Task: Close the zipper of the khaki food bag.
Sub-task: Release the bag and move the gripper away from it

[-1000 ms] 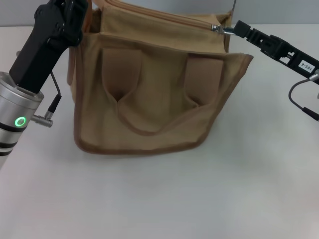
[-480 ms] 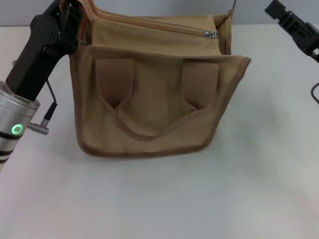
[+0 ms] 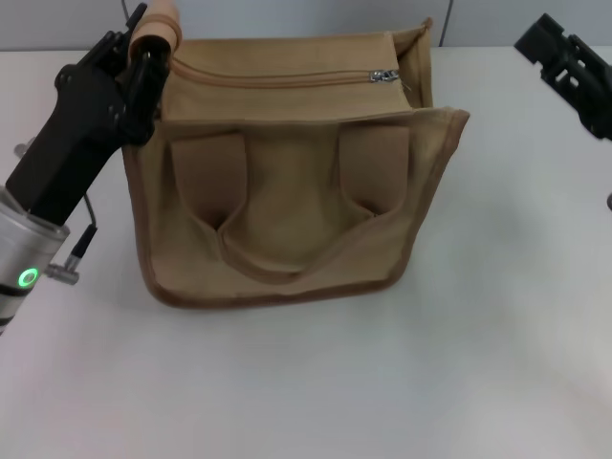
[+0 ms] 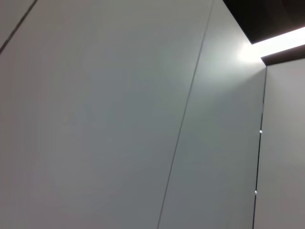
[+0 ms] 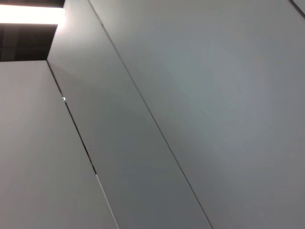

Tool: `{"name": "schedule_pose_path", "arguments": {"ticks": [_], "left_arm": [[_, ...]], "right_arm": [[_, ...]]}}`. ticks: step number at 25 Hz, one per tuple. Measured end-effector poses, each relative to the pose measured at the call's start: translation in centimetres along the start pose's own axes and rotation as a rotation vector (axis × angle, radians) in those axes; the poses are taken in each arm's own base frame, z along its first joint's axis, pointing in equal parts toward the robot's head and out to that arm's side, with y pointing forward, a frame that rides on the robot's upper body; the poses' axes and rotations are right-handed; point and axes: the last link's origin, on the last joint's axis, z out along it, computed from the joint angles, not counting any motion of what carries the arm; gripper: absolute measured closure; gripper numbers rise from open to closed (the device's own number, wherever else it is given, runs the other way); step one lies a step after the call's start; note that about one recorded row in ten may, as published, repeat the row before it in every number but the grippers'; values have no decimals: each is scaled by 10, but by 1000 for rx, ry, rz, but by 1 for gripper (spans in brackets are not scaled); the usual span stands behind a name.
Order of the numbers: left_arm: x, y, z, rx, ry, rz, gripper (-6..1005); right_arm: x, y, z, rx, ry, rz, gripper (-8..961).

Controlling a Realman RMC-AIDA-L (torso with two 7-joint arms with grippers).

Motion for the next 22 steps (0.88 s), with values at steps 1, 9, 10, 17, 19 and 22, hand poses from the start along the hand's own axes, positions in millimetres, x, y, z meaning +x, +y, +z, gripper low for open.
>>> {"name": "schedule_pose_path", "arguments": {"ticks": [1,9,10,17,19,22], "left_arm": [[1,-1,-6,4,-10,29,871],[13,-15,-47,156,9,84,602],[13,-15,-47,156,9,84,554],[21,-18,-103,291,-39,109,329],[23,-8,-126,284,-87,125,270],[27,0,-138,233,-127,147,220]], "right_arm": [[1,2,-2,-2,-4,-14,478],[10,6,-18,20,11,-61,313],[10,6,-18,20,11,-61,312],[20,13,-26,-12,77,-90,272],[24,17,-28,-37,102,-139,259],[27,23,-31,-74,106,-192,239]]}}
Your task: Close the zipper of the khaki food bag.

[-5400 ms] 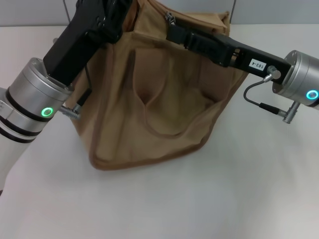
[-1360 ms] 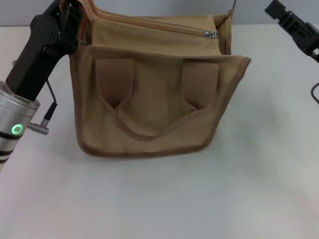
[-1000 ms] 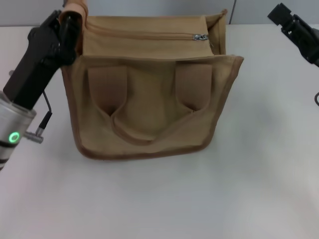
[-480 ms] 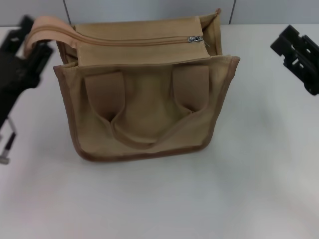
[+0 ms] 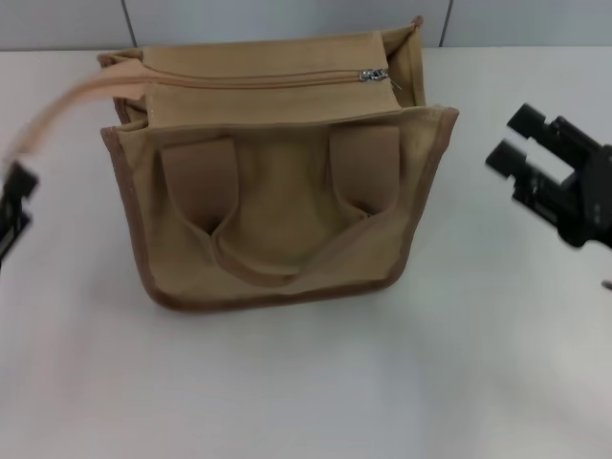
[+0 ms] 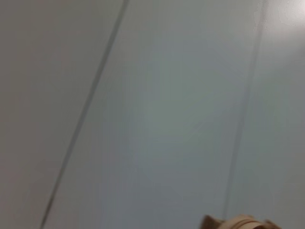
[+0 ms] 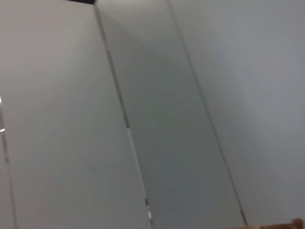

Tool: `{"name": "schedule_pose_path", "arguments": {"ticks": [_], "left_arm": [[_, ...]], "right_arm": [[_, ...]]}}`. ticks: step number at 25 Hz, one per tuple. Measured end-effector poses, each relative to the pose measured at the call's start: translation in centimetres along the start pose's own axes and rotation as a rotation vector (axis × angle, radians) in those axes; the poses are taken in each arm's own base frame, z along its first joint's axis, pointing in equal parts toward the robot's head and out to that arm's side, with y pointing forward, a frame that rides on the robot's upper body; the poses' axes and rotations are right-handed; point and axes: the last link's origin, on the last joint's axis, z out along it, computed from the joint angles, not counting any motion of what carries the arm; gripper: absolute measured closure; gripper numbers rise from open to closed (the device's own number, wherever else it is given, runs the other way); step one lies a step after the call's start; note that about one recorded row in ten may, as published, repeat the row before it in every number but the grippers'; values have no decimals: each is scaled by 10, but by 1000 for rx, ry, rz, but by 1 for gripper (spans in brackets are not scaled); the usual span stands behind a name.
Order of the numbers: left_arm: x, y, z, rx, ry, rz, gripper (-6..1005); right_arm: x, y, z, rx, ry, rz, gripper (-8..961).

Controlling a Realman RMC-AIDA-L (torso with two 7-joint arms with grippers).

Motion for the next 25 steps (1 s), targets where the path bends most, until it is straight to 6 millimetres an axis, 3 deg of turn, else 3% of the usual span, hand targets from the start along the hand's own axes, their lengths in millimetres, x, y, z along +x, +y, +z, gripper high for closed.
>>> {"name": "schedule_pose_path", "arguments": {"ticks": [2,6,7,9,12,17,25], "left_arm": [[8,10,-18,-142,-63,40,187],[6,18,-20,-291,-151,37,188],[-1,28,-14,-417,-218,17,188],[-4,32,-11,-461,-238,12,188],[-19,43,7,-602,-313,55,188],[-27,47,26,-667,-343,77,188],[-28,48,29,-681,-348,72,188]], "right_arm": [[1,11,-1,-60,-13,-66,226],[4,18,5,-127,3,-76,199],[10,24,13,-211,54,-80,192],[12,26,15,-243,74,-82,179],[27,38,32,-431,221,-70,159],[45,43,43,-502,342,-51,128],[54,43,44,-458,365,-19,117]]}}
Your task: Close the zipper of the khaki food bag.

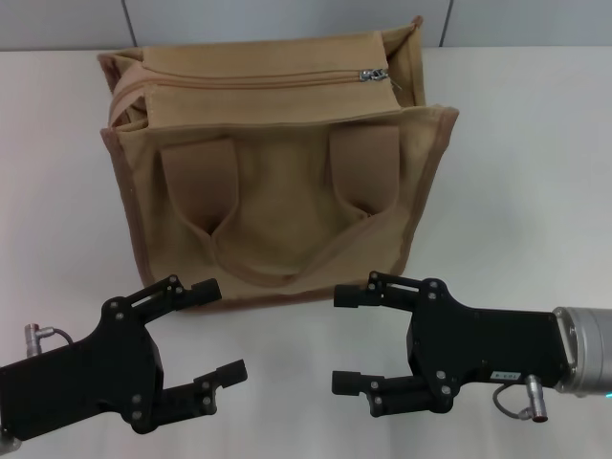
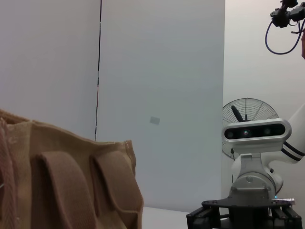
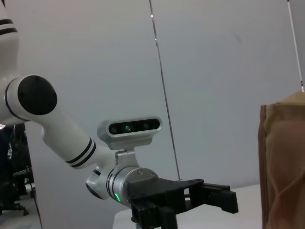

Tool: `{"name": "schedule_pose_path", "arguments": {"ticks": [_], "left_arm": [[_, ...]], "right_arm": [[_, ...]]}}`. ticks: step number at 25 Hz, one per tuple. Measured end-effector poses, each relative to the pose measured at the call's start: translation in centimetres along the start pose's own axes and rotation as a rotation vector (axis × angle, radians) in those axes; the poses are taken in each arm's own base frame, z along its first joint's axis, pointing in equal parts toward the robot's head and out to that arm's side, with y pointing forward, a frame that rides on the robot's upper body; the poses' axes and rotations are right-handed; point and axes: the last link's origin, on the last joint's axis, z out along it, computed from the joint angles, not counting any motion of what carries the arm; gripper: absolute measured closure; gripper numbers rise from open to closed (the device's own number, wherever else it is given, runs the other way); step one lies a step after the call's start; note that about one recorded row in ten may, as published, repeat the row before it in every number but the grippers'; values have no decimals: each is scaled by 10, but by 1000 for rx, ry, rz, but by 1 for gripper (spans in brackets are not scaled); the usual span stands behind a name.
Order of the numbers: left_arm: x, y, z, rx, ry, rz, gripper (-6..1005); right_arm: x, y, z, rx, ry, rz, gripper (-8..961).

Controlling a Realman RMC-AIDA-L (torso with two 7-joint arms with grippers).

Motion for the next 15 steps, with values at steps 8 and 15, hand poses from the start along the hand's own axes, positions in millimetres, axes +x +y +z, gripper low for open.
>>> {"name": "schedule_pose_path", "arguments": {"ticks": [8,15], "left_arm": [[-1,1,1,-3,-2,-7,188],[-3,4,1,2,2,-17,188]], "right_arm": [[4,0,-1,20,12,4,117],[4,0,0,23,8,9,118]]}}
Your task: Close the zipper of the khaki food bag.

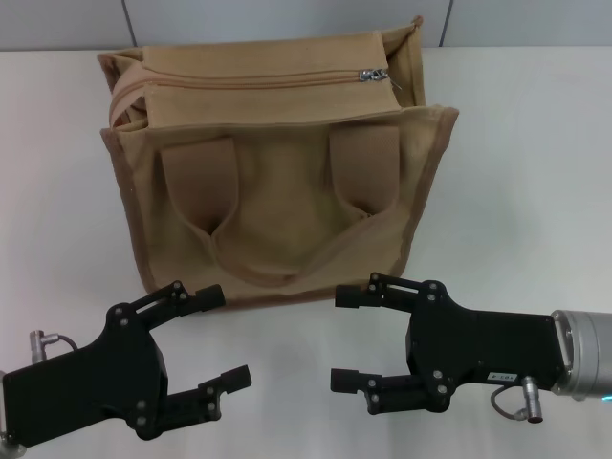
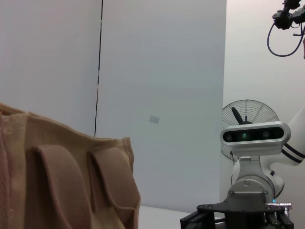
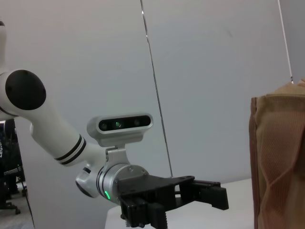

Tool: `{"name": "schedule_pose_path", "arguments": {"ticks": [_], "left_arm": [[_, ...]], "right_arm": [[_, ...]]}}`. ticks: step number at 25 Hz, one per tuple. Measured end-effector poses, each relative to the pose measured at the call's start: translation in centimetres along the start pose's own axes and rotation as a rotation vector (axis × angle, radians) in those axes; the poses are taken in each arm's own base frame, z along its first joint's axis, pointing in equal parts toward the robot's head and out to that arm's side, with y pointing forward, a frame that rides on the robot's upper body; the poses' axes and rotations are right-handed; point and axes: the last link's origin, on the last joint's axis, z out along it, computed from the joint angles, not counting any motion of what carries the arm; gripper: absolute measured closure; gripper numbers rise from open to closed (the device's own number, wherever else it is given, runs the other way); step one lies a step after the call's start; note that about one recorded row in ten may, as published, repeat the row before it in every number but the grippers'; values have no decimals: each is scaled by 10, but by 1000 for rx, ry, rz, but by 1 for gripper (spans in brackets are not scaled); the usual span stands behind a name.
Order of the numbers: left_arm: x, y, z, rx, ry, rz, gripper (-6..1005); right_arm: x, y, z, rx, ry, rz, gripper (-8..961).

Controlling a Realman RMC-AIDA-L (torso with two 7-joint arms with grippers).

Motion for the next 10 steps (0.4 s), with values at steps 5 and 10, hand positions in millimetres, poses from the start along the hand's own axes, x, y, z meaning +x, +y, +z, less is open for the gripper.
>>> {"name": "schedule_pose_path", "arguments": {"ticks": [5,10], "left_arm": [[-1,1,-1,4,0,-6,188],[-2,3,-1,6,1,-11,188]], "right_arm": [[0,0,0,7,-8,5,118],[1,1,1,7,-10,10,118]]}}
